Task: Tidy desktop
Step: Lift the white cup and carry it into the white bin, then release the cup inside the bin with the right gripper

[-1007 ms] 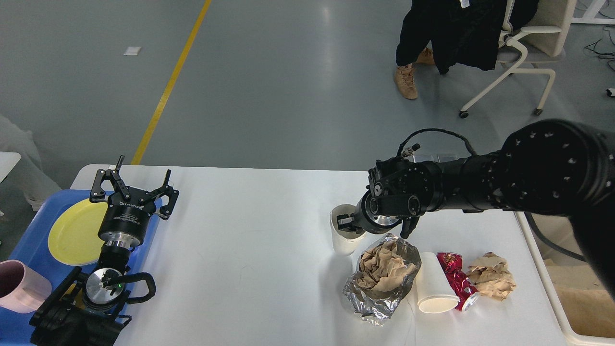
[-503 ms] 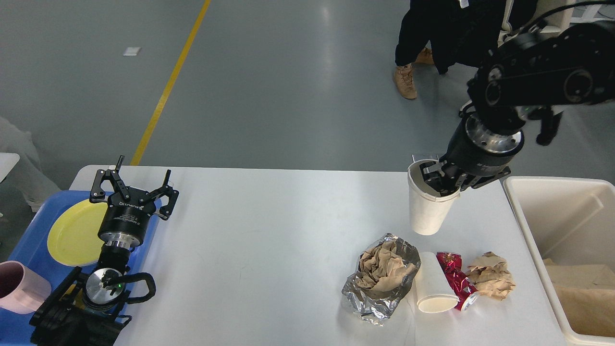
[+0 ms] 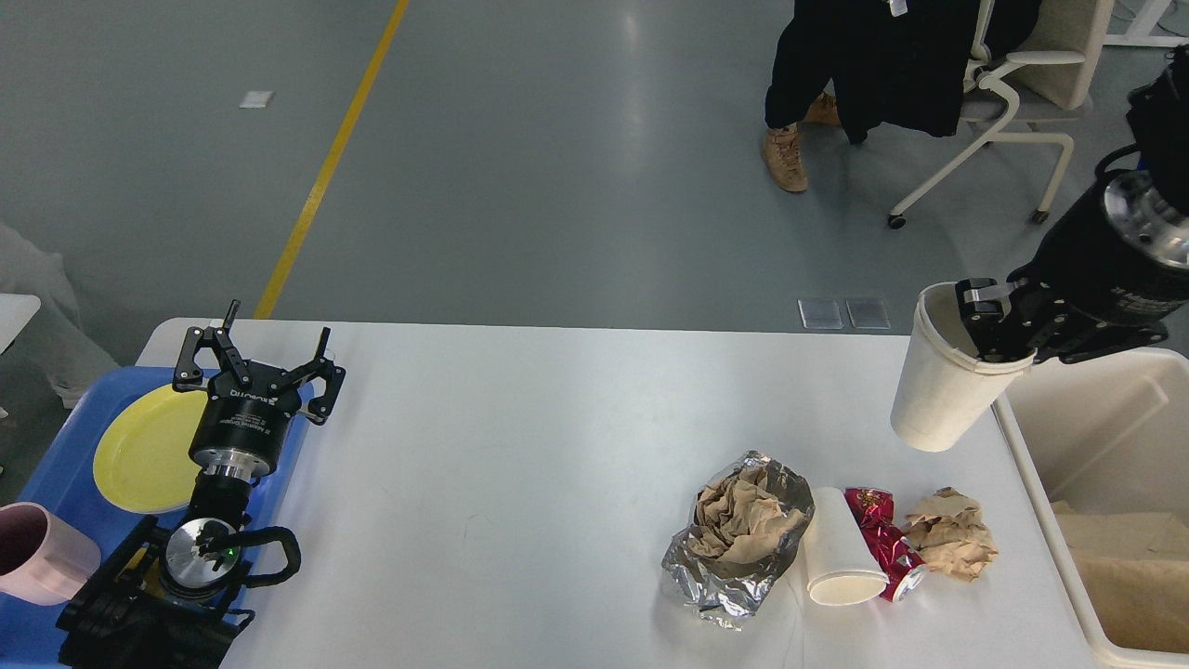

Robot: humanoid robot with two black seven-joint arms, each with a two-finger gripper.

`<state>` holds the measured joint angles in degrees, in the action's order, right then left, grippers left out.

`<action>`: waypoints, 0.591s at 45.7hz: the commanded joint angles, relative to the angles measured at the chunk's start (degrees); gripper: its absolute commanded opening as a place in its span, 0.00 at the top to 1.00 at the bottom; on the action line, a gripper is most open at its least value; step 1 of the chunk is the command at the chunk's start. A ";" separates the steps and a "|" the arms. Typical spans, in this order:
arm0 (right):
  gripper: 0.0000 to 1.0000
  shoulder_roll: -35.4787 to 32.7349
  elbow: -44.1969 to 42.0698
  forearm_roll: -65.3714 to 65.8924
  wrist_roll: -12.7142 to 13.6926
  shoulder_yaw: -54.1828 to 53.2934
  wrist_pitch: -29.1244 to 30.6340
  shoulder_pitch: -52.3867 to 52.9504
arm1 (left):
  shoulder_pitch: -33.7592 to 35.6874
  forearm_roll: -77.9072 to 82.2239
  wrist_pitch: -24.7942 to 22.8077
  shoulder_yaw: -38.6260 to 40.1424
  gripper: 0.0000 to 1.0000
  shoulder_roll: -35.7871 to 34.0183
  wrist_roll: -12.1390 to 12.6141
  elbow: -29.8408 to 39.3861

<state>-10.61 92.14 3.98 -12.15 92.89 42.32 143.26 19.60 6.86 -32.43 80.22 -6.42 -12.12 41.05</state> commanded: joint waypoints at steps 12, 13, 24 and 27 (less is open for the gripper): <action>1.00 -21.98 -10.74 -0.65 0.81 12.85 -17.61 -15.00 | 0.00 0.00 0.00 -0.06 0.04 0.00 -0.09 -0.01; 1.00 -23.91 -12.84 -0.56 0.90 12.50 -18.76 -17.29 | -0.09 0.00 0.00 0.03 0.04 0.00 -0.09 -0.01; 1.00 -38.25 -39.13 -0.29 0.81 -2.78 -23.69 -51.12 | 0.00 0.00 0.00 -0.06 0.04 0.00 -0.09 -0.01; 1.00 -38.78 -43.87 -0.29 0.81 -8.67 -24.04 -60.08 | -0.09 0.00 0.00 0.03 0.04 0.00 -0.09 -0.01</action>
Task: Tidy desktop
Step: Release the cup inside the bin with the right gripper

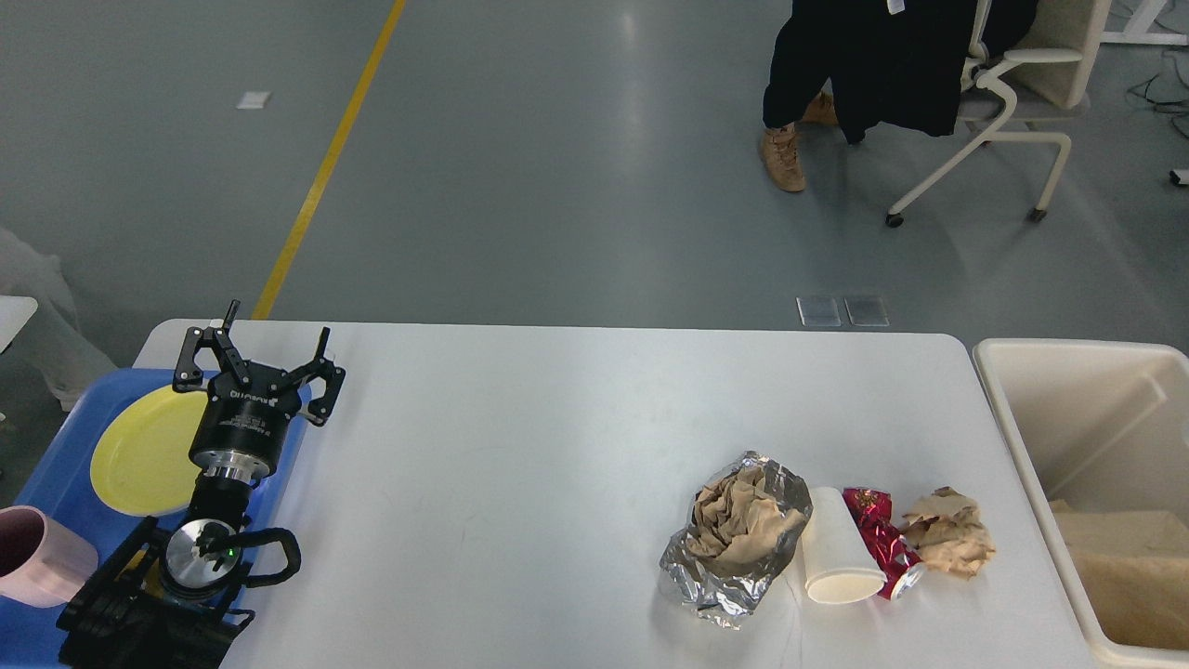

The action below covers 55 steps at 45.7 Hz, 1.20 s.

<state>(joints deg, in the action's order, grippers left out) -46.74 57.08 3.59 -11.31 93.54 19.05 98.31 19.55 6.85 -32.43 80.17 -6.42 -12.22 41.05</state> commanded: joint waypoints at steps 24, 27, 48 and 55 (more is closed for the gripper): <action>1.00 15.62 -45.90 -1.04 3.84 -37.29 -10.78 -63.75 | 0.05 0.01 0.00 0.07 0.04 0.00 0.00 0.00; 1.00 18.26 -49.42 -1.04 5.24 -38.78 -12.63 -67.01 | 0.05 0.01 0.00 0.07 0.04 0.00 0.00 0.00; 1.00 21.69 -51.89 -0.34 9.64 -41.07 -16.77 -70.97 | 0.05 -0.08 0.00 0.07 0.04 0.00 0.00 0.00; 1.00 21.69 -51.89 -0.25 9.73 -40.90 -16.77 -71.06 | 0.05 0.01 0.00 0.07 0.04 0.00 0.00 0.00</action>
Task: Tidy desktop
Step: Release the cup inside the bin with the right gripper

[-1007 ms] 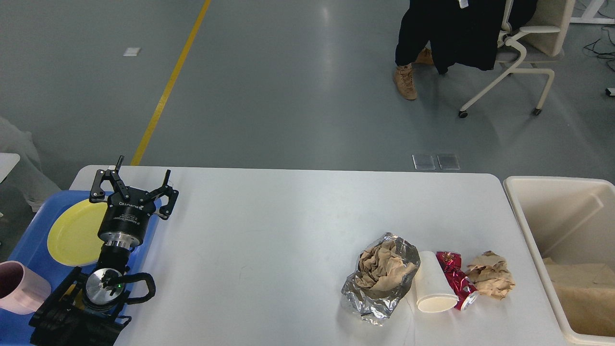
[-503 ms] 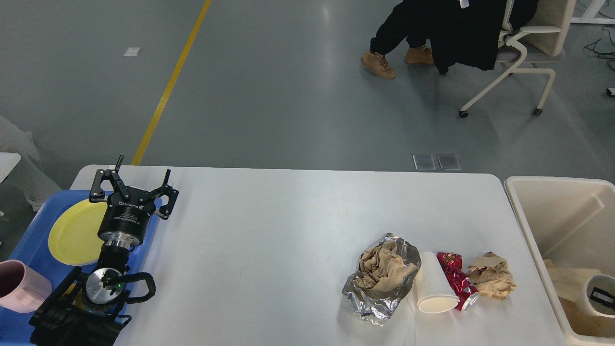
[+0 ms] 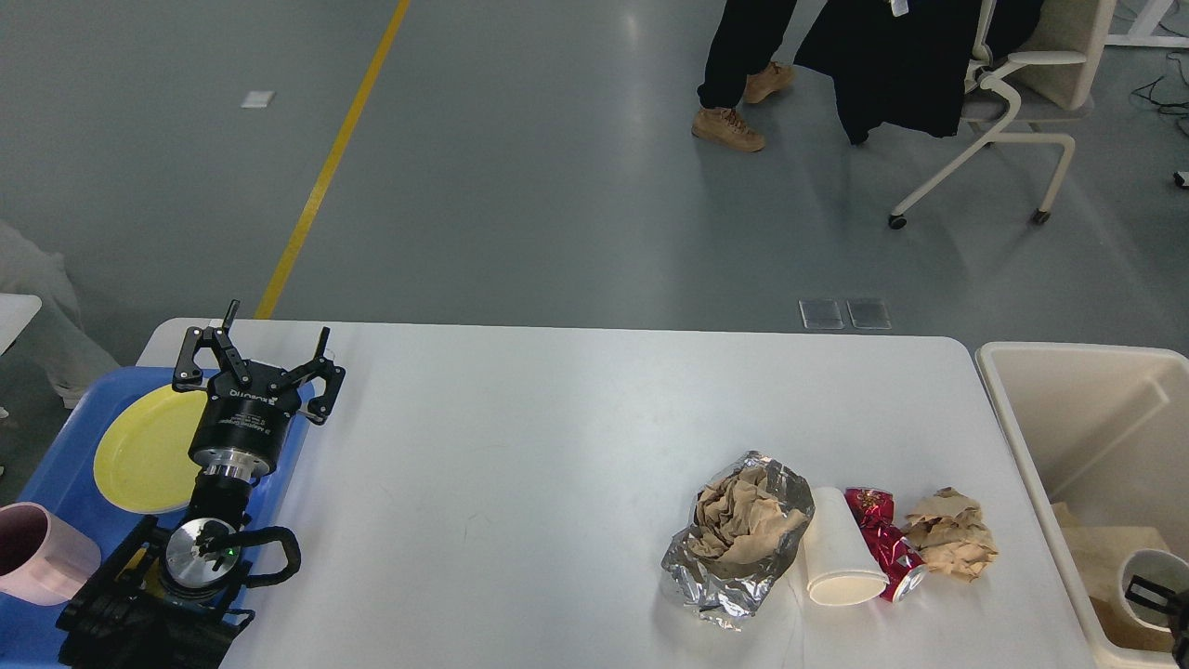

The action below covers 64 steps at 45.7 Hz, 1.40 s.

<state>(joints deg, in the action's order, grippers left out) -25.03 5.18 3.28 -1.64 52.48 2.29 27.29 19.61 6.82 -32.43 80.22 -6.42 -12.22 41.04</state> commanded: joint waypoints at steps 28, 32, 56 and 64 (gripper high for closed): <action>0.00 0.68 -0.52 -0.03 0.24 0.17 -10.91 0.13 | -0.01 0.04 0.00 0.03 0.04 0.00 0.00 0.00; 0.00 0.51 -0.52 -0.03 0.24 0.17 -10.91 0.48 | -0.01 0.03 0.00 0.03 0.04 0.00 0.00 0.00; 0.00 -3.53 1.23 1.81 0.76 1.04 -9.68 12.78 | -0.01 0.04 0.00 0.03 0.04 0.00 0.00 0.00; 0.00 -7.48 14.66 15.33 4.63 0.78 -0.63 27.09 | -0.01 0.04 0.00 0.03 0.04 0.00 0.00 0.00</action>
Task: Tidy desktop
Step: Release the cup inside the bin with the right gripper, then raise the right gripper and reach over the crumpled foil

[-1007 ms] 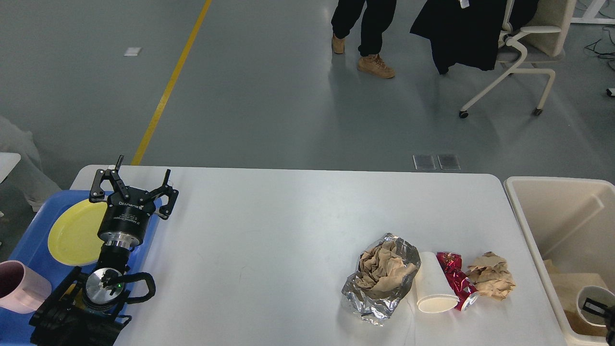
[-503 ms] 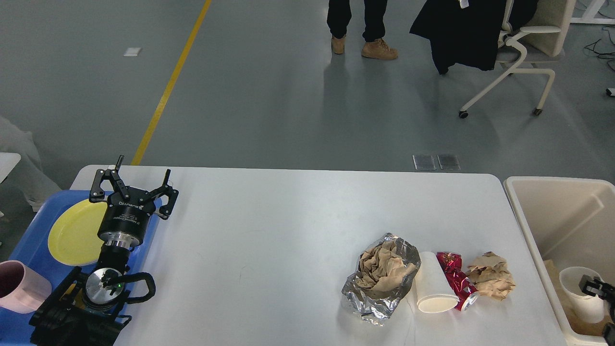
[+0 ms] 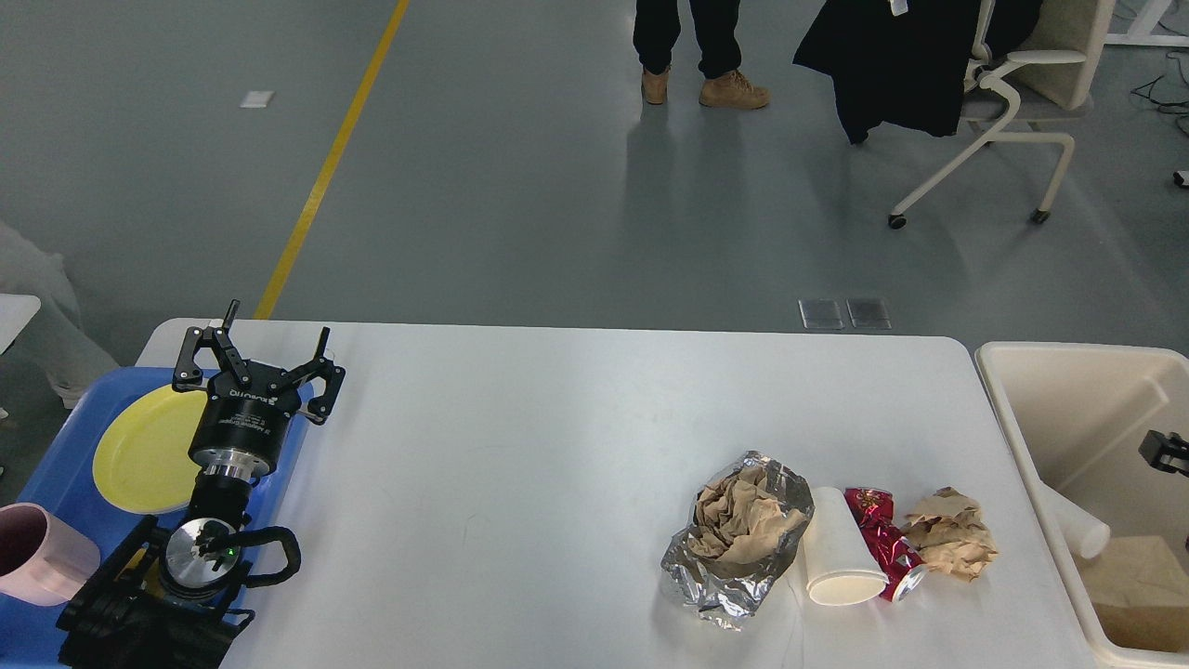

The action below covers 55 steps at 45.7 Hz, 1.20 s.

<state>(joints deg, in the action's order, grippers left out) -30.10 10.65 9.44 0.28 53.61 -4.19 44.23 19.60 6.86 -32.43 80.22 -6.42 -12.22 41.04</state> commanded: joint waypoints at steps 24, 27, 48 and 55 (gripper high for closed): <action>0.00 4.34 54.81 15.87 12.29 16.53 42.58 65.52 | 0.00 0.00 0.00 -0.06 0.04 0.00 0.00 0.00; 0.00 5.14 60.08 14.91 12.29 16.44 44.44 71.50 | 0.00 0.00 0.00 -0.06 0.04 0.00 0.00 0.00; 0.02 14.37 89.35 -6.01 11.50 17.67 43.83 104.39 | -0.09 0.00 0.00 -0.06 0.04 0.00 -0.09 -0.08; 0.02 14.63 89.28 -7.59 11.50 16.79 42.60 104.48 | 0.00 0.00 0.00 0.03 0.04 0.00 0.00 0.00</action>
<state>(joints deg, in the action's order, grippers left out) -15.71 99.91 2.95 11.81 71.14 39.31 148.47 19.60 6.77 -32.43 80.16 -6.42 -12.26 41.00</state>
